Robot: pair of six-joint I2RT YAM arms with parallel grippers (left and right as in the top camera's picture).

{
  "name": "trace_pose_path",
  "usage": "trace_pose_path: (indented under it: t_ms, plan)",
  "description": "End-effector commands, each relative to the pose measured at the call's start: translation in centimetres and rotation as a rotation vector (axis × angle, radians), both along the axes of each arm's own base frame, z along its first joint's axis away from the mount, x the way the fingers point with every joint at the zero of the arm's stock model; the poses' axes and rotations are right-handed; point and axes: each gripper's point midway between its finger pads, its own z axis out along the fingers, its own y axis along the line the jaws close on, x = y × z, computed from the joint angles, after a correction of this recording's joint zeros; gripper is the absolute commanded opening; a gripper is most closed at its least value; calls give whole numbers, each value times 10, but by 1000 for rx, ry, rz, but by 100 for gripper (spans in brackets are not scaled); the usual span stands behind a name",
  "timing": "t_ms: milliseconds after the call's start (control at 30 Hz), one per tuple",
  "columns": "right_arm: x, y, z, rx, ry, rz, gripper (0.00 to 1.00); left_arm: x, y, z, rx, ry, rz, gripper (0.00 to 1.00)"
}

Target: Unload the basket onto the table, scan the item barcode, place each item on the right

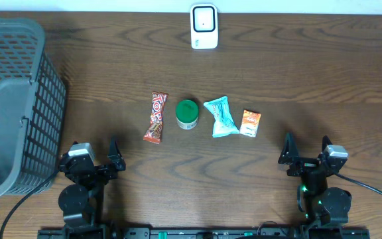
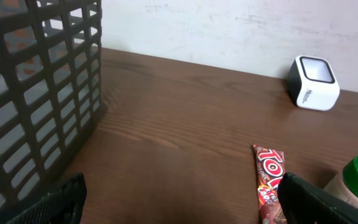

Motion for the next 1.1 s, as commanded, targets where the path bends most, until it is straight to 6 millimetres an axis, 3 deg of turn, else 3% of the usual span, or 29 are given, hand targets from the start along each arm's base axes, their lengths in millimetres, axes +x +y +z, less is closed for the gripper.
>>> trace_pose_path:
  t_ms: [0,133,333,1067]
  plan:
    - [0,0,-1,7,0,-4,99,0,0,-2,28,10,-6,98]
    - [0,0,-1,7,0,-4,99,-2,0,-9,24,39,-7,98]
    - [0,0,-1,7,0,-4,99,-10,-1,-38,8,159,-9,98]
    - [0,0,-1,7,0,-4,99,-9,-5,-32,13,129,-25,98]
